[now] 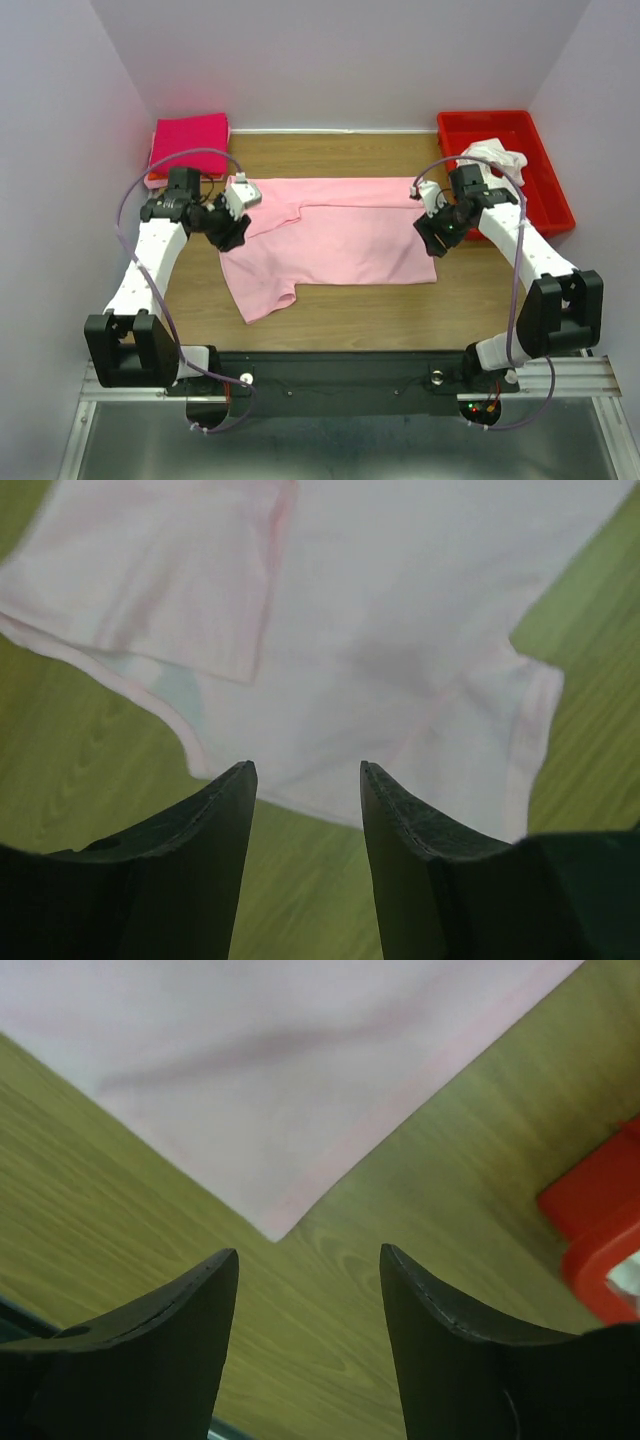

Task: Fold and stack the t-shirts
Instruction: Fold the tshirt

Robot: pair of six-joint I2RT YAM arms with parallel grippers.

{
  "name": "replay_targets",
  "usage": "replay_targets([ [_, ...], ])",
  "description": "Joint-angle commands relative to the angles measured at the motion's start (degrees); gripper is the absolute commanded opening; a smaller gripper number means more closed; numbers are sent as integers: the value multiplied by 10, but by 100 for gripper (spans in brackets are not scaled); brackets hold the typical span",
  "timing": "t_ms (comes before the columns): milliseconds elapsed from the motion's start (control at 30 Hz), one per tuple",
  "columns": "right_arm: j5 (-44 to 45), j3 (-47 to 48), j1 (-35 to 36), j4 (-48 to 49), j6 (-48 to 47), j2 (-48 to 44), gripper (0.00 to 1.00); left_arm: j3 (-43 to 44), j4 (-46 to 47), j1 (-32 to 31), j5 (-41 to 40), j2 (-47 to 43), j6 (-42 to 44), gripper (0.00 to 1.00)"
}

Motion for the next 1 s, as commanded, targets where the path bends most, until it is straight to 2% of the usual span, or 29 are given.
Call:
replay_targets([
  [0,47,-78,24,-14,-47,-53,63,-103,-92,0,-33,-26,120,55],
  [133,93,-168,61,59,-63,-98,61,-197,-44,2,-55,-75,128,53],
  [233,120,-213,82,109,-71,-112,60,-220,-23,3,-66,-72,125,53],
  [433,144,-230,104,165,-81,-102,59,-222,8,11,-83,-46,124,53],
  [567,146,-242,119,182,-86,-87,54,-203,12,14,-81,-19,121,53],
  [633,147,-251,124,195,-90,-82,53,-194,9,36,-73,-3,121,53],
  [967,140,-274,141,201,-97,-62,46,-186,12,64,-66,26,128,52],
])
